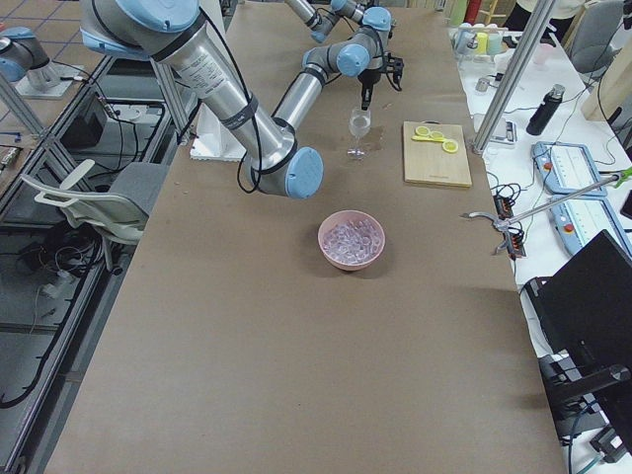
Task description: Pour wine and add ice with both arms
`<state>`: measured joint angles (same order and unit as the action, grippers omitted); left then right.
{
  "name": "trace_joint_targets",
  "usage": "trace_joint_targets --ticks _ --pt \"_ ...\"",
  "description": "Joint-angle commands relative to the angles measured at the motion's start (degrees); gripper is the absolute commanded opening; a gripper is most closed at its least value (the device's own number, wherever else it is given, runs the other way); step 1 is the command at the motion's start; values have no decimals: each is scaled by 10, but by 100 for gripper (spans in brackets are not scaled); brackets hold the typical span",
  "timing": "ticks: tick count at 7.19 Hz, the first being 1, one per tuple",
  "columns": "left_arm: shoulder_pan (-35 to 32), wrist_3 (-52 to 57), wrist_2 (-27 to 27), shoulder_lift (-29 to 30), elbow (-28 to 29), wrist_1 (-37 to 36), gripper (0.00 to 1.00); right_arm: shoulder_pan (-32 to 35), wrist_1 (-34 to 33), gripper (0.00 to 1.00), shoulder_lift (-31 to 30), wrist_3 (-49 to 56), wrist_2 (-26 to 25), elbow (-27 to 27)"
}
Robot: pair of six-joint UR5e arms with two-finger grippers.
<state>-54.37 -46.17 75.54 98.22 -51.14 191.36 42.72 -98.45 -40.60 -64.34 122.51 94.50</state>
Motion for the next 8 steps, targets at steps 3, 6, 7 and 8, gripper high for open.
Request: trace_joint_targets --ticks 3,6,7,8 --pt "30 -16 -29 -18 5 16 0 0 -1 17 -4 -1 0 9" --pt "43 -16 -50 -23 5 17 0 0 -2 42 -10 -1 -3 15" --pt "43 -16 -50 -23 5 17 7 0 -2 48 -11 -2 -3 15" --pt "43 -16 -49 -23 4 17 23 0 -2 48 -11 -2 -3 16"
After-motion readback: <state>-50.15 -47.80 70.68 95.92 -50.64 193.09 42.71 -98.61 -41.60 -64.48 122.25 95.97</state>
